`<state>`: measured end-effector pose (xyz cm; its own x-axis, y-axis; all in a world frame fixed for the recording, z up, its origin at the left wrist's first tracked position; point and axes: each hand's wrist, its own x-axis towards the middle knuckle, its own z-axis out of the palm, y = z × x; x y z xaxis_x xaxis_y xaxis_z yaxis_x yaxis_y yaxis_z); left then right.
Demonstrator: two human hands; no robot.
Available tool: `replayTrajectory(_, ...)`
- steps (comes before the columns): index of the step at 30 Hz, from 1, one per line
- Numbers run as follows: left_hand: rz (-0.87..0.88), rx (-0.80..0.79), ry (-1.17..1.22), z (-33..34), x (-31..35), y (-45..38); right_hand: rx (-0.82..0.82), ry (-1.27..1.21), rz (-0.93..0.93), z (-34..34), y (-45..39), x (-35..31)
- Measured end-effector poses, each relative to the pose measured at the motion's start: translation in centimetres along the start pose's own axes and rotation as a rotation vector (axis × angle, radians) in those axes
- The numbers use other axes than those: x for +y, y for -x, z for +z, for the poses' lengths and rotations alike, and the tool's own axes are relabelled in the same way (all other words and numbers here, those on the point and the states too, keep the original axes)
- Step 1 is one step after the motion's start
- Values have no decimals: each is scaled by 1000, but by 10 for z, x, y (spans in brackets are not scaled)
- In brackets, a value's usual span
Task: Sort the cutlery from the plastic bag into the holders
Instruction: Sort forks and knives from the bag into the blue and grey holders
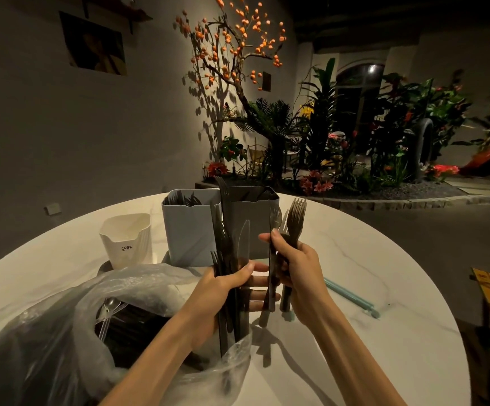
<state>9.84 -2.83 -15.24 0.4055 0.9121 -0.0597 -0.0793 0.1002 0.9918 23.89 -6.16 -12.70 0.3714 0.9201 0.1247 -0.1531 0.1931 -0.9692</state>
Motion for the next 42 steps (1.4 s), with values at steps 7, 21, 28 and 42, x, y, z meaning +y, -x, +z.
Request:
replayTrajectory(7, 54, -51, 68, -1, 5, 1, 2, 87, -33, -2, -6, 6)
replayTrajectory(21, -87, -462, 310, -12, 15, 7, -160, 53, -80, 2, 5, 1)
replayTrajectory(28, -117, -433, 144, -8, 14, 15, -122, 52, -151, -2, 8, -3)
replayTrajectory(42, -33, -253, 34, -4, 10, 10, 52, 154, -124, -7, -2, 2)
